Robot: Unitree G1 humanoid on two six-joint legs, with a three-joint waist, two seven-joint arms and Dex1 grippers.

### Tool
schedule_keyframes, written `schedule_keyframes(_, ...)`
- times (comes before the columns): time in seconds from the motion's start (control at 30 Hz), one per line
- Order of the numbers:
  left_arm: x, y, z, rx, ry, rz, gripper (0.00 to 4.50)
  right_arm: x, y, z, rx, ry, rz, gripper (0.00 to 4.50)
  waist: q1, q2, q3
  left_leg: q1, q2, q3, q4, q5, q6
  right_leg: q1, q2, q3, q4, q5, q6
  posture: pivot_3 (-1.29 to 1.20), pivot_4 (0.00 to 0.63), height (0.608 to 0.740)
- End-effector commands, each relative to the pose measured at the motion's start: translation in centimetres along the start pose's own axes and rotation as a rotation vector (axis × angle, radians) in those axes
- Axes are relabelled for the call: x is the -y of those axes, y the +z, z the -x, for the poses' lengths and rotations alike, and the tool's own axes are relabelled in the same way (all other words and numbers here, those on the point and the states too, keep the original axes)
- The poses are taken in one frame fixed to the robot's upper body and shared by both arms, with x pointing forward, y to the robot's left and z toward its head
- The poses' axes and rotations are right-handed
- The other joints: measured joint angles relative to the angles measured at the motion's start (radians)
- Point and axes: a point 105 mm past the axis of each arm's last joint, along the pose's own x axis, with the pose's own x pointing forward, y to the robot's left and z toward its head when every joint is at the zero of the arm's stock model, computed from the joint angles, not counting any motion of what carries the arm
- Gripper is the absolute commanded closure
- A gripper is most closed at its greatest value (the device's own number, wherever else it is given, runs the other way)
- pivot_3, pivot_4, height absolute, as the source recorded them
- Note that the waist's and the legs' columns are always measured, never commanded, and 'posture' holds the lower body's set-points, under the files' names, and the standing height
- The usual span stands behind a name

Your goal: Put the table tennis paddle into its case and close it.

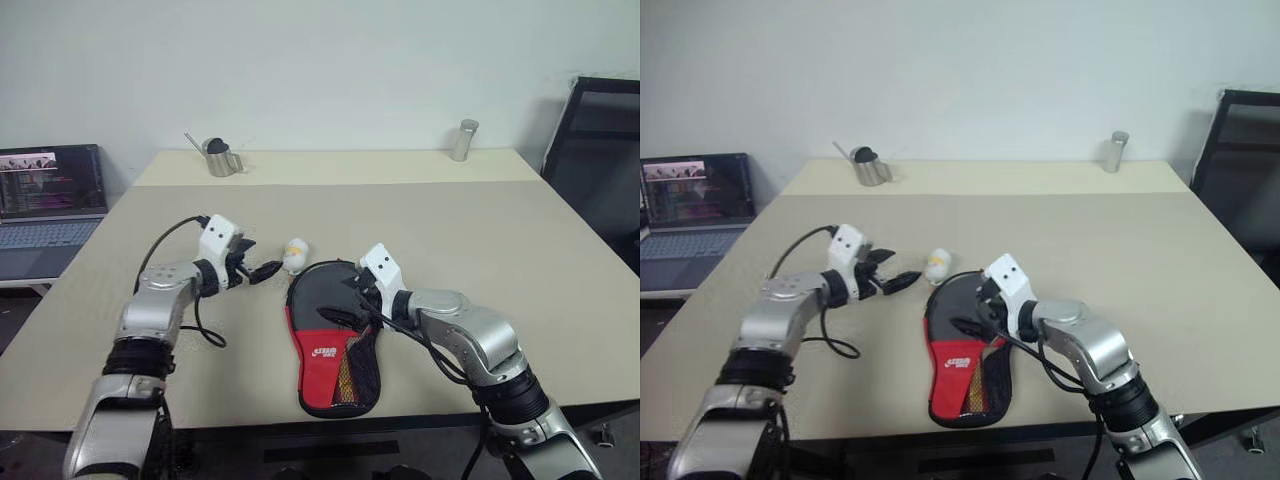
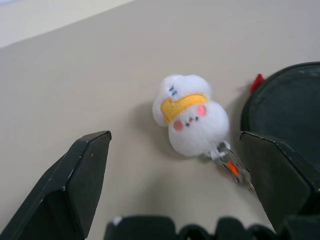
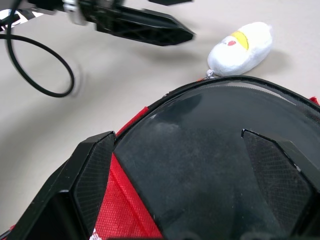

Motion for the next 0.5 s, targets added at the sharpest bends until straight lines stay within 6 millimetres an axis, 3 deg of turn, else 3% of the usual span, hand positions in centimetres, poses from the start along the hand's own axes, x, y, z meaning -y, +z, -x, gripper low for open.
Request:
schedule_keyframes(0.03,-0.4,1.3,-1.5,0.008,0.012,0.006,0.0,-0.6,1.4,-0.2,0.051,0.014,0.041,0.05,-0.001,0.0,0.0,0.0,0.0,0.0,0.0,0.0,0.0,0.0,0.0,0.0,0.0,0.0,0.0,0.0,0.15,0.74)
schedule_keyframes(0.17,0.1,1.1,-3.3,-0.035,-0.01,0.075,0.0,-0.8,1.4,-0.3,0.058,0.008,0.044,0.05,-0.004,0.0,0.0,0.0,0.0,0.001,0.0,0.0,0.0,0.0,0.0,0.001,0.0,0.0,0.0,0.0,0.15,0.74)
schedule_keyframes(0.5,0.8,-0.9,-4.4,-0.12,-0.009,0.136,0.0,-0.9,1.8,-0.4,0.087,-0.02,0.048,0.05,-0.005,-0.001,0.0,0.001,0.0,0.001,0.0,0.0,0.0,-0.001,0.001,0.001,0.001,0.0,0.0,0.0,0.15,0.74)
